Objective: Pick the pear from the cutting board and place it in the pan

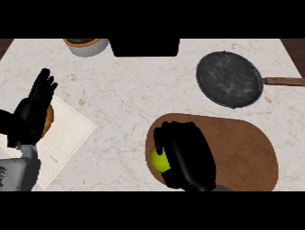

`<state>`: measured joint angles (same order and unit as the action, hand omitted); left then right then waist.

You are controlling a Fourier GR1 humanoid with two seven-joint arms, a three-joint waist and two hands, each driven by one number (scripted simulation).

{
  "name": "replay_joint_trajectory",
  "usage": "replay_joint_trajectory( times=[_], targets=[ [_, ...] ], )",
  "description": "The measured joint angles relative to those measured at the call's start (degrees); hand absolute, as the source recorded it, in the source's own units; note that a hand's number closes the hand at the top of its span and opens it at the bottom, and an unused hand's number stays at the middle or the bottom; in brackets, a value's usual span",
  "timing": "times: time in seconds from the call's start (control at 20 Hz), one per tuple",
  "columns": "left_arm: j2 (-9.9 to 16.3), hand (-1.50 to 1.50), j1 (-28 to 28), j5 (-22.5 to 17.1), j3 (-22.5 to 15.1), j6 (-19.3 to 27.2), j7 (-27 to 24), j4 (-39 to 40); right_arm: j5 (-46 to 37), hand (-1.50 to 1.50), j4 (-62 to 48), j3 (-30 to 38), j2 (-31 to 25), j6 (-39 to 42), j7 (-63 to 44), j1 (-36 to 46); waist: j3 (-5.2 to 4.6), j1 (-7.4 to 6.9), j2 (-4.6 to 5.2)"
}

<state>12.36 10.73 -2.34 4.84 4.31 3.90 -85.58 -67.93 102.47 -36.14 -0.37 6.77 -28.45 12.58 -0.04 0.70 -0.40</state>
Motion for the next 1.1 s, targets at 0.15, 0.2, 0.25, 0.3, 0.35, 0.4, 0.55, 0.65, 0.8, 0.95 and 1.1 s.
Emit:
replay_joint_trajectory(
  times=[0.15, 0.2, 0.25, 0.3, 0.35, 0.4, 0.55, 0.65, 0.8, 0.95, 1.1],
  targets=[
    [0.11, 0.00, 1.16, -0.02, 0.21, -0.10, 0.73, 0.35, 2.22, 1.50, 2.31, 4.64, 0.01, -1.55, 0.24, 0.93, 0.03, -0.25, 0.22],
    [-0.41, 0.00, 1.38, 0.55, -0.43, 0.45, 1.25, -0.03, 3.92, 1.50, 3.06, 6.53, 0.08, -1.99, 0.26, 1.60, 0.04, -0.34, 0.27],
    [-0.46, 0.00, 1.16, 0.59, -0.36, 0.30, 0.76, 0.29, 4.76, 1.50, 3.18, 8.20, 0.14, -2.60, 0.61, 1.75, 0.04, -0.41, 0.29],
    [-0.28, 0.00, 1.57, 0.40, -0.08, 0.02, 0.46, 0.95, 7.40, 1.50, 3.40, 10.30, 0.19, -3.11, 0.81, 2.38, 0.05, -0.47, 0.40],
    [-0.43, 0.00, 1.46, 0.57, -0.22, 0.11, 0.39, 0.89, 9.70, 1.50, 2.86, 13.27, 0.22, -3.28, 1.30, 4.03, 0.06, -0.66, 0.46],
    [-0.70, 0.00, 1.23, 0.75, -0.53, 0.24, 0.64, 0.30, 11.37, 1.50, 1.83, 15.56, 0.25, -3.88, 1.93, 5.09, 0.06, -0.78, 0.46],
    [-0.51, 0.00, 1.70, 0.59, -0.28, -0.05, 1.16, 0.19, 16.41, 1.50, -2.26, 23.45, -0.89, -4.58, 4.94, 8.91, 0.06, -0.94, 0.52],
    [-0.85, 0.00, 2.12, 1.06, -0.50, 0.31, 1.10, 0.44, 18.25, 1.50, -6.65, 28.12, -3.23, -5.60, 8.22, 11.06, 0.07, -1.01, 0.58],
    [-0.52, 0.00, 3.08, 0.66, 0.01, -0.37, 0.86, 1.55, 19.82, 1.50, -15.63, 34.10, -6.91, -8.19, 13.92, 14.65, 0.07, -1.27, 0.72],
    [-0.77, 0.00, 3.27, 0.92, -0.15, -0.57, -0.18, 2.30, 20.77, 1.50, -25.06, 38.97, -10.77, -10.95, 19.79, 18.76, 0.08, -1.61, 0.85],
    [-1.09, 0.00, 3.53, 1.15, -0.51, -0.86, -1.06, 3.13, 18.50, 1.50, -35.33, 41.55, -13.73, -16.19, 24.67, 22.04, 0.09, -2.23, 1.11]
  ],
)
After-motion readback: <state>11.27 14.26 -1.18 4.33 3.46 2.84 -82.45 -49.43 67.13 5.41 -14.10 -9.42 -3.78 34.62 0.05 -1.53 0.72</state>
